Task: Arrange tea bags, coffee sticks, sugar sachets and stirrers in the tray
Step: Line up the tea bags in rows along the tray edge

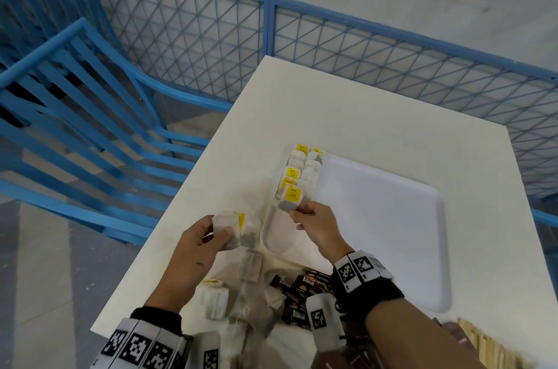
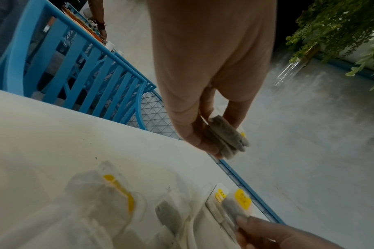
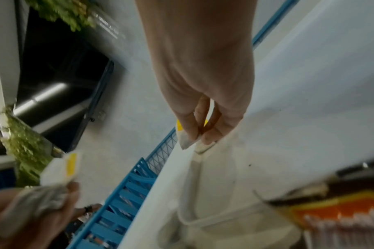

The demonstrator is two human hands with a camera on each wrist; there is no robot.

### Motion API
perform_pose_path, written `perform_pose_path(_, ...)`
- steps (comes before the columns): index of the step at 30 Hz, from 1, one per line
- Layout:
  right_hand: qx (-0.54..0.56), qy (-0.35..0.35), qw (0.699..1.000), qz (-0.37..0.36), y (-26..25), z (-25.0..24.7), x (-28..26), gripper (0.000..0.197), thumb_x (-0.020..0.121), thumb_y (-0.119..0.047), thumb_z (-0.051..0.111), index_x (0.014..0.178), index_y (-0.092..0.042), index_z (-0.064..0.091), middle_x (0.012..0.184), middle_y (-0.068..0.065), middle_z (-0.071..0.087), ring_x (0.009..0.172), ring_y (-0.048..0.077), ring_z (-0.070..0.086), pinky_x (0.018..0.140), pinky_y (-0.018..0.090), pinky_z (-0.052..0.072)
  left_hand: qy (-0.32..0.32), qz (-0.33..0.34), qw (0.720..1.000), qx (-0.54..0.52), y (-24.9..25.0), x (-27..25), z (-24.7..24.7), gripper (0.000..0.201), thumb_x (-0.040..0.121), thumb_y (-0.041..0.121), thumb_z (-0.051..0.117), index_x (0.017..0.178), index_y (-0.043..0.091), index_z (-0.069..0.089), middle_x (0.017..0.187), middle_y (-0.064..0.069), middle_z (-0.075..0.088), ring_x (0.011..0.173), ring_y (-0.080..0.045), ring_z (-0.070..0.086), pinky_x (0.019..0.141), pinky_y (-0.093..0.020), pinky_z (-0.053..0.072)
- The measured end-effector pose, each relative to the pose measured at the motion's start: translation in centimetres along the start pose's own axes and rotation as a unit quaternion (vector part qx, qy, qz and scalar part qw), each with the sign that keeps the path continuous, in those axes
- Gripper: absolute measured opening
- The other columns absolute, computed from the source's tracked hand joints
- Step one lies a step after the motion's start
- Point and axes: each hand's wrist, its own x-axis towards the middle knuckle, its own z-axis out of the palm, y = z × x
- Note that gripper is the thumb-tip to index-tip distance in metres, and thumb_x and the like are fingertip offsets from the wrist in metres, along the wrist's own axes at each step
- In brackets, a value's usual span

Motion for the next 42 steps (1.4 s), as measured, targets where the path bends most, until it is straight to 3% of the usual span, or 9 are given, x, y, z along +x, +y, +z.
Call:
perform_pose_path(5,-0.052,0.037,0.998,-0.007,0.1,0.4,1.3,0.024,0.076,-0.009,0.073,0.079,-0.022,0.052,0.077,-0.003,0.060,0.075,0.015,0.057,0.069,0.028,0.049,-0.002,0.003,1.000,-0.002,0.1,-0.1,-0.3,0.019,0.092,0.009,0.054,0.107,0.012,0.066,0.102,-0.007,0.071,0.100,-0.024,0.066,0.087,-0.027,0.051)
perform_pose_path(10,-0.090,0.052,0.994,-0.013,0.0,0.9,1.9,0.036,0.076,-0.008,0.072,0.095,-0.011,0.042,0.082,0.001,0.059,0.082,0.017,0.055,0.065,0.024,0.043,0.001,-0.008,1.000,0.008,-0.1,-0.1,-0.6,0.017,0.091,0.014,0.056,0.105,0.014,0.066,0.102,-0.007,0.072,0.101,-0.026,0.065,0.098,-0.047,0.048)
perform_pose_path(17,-0.110,0.074,0.991,-0.029,0.3,1.0,2.3,0.042,0.074,-0.010,0.075,0.100,-0.007,0.042,0.096,0.014,0.066,0.084,0.018,0.056,0.063,0.022,0.041,-0.009,0.001,1.000,0.001,0.1,-0.1,-0.4,0.032,0.078,0.035,0.064,0.103,0.017,0.068,0.101,-0.005,0.072,0.101,-0.024,0.066,0.098,-0.053,0.046)
perform_pose_path(21,-0.114,0.073,0.990,-0.040,0.2,1.0,2.2,0.042,0.075,-0.011,0.074,0.101,-0.007,0.042,0.093,0.014,0.065,0.081,0.018,0.055,0.058,0.018,0.040,-0.004,0.003,1.000,-0.002,-0.2,0.1,-0.4,0.021,0.086,0.024,0.063,0.104,0.016,0.067,0.102,-0.006,0.072,0.102,-0.025,0.065,0.099,-0.050,0.046)
perform_pose_path(26,-0.117,0.061,0.989,-0.060,-0.3,1.1,1.0,0.026,0.079,-0.017,0.071,0.091,-0.012,0.048,0.075,-0.003,0.055,0.071,0.011,0.052,0.057,0.011,0.038,0.002,0.002,1.000,-0.008,-0.4,0.3,-0.5,0.016,0.091,0.013,0.057,0.103,0.013,0.067,0.102,-0.009,0.071,0.102,-0.029,0.065,0.098,-0.046,0.048)
perform_pose_path(30,-0.097,-0.021,0.991,-0.089,-1.2,2.3,-1.3,0.013,0.087,-0.027,0.064,0.088,-0.014,0.061,0.078,-0.004,0.062,0.069,0.009,0.056,0.068,0.016,0.044,-0.003,0.002,1.000,-0.021,-0.3,0.4,-0.2,0.017,0.090,0.010,0.057,0.105,0.009,0.066,0.099,-0.013,0.071,0.099,-0.032,0.066,0.094,-0.041,0.050)
perform_pose_path(34,-0.038,-0.173,0.981,-0.083,-2.8,2.7,-4.5,0.018,0.095,-0.031,0.050,0.086,-0.019,0.061,0.078,-0.004,0.063,0.063,0.008,0.056,0.055,0.016,0.042,-0.009,0.010,1.000,-0.028,-0.1,0.4,0.5,0.017,0.090,0.009,0.057,0.105,0.007,0.065,0.098,-0.013,0.072,0.095,-0.028,0.068,0.084,-0.027,0.055)
perform_pose_path(37,0.041,-0.259,0.964,-0.055,-3.1,2.5,-5.9,0.006,0.093,-0.017,0.055,0.092,-0.013,0.059,0.084,0.002,0.062,0.069,0.010,0.061,0.059,0.017,0.048,-0.009,0.021,0.999,-0.027,0.1,0.2,0.9,0.016,0.091,0.007,0.055,0.104,0.007,0.065,0.095,-0.013,0.072,0.090,-0.023,0.068,0.073,-0.017,0.055)
perform_pose_path(42,0.103,-0.257,0.960,-0.035,-2.2,1.6,-6.1,0.016,0.083,0.005,0.063,0.087,-0.010,0.060,0.083,0.004,0.065,0.070,0.008,0.066,0.073,0.021,0.056,-0.028,0.036,0.999,-0.009,0.3,-0.4,1.6,0.018,0.092,0.009,0.054,0.105,0.008,0.066,0.099,-0.007,0.072,0.090,-0.014,0.068,0.071,-0.013,0.052)
